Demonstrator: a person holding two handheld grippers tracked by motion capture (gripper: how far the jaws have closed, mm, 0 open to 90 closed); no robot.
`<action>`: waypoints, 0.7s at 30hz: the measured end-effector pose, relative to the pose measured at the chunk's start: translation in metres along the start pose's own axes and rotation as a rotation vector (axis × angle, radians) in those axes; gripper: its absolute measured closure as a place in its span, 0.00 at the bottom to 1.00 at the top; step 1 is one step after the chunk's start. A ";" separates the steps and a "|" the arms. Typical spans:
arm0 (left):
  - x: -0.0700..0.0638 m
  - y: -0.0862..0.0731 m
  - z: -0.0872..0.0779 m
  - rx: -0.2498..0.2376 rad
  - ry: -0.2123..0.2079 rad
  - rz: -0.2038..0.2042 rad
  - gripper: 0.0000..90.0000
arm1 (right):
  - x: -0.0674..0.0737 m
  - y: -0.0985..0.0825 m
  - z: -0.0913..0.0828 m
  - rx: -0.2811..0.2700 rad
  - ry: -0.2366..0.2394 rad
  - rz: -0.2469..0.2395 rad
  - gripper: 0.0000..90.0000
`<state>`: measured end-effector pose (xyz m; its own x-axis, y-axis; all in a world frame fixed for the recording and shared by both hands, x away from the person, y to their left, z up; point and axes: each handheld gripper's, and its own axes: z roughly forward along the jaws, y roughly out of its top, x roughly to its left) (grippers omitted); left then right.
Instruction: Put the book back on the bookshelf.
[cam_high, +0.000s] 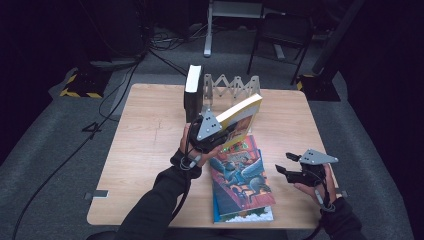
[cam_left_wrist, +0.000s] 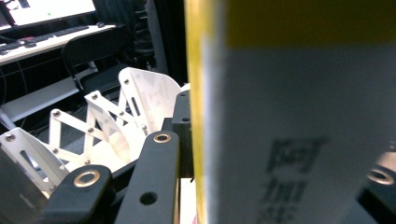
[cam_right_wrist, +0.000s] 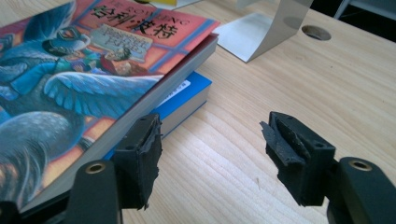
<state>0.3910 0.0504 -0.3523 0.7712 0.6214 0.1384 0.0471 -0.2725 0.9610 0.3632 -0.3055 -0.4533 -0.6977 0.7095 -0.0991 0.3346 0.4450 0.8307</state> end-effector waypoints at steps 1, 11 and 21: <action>0.000 0.000 0.000 0.000 0.000 0.000 0.83 | 0.000 0.000 0.000 0.000 0.000 0.000 0.40; 0.016 0.005 0.000 0.005 0.065 -0.005 0.83 | 0.000 -0.016 0.002 0.061 -0.001 0.012 0.40; 0.039 0.005 -0.001 0.022 0.150 -0.037 0.83 | -0.001 -0.022 0.007 0.095 0.004 0.015 0.40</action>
<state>0.4210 0.0744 -0.3421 0.6649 0.7338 0.1392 0.0889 -0.2629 0.9607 0.3617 -0.3121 -0.4753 -0.6947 0.7143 -0.0842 0.4037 0.4841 0.7763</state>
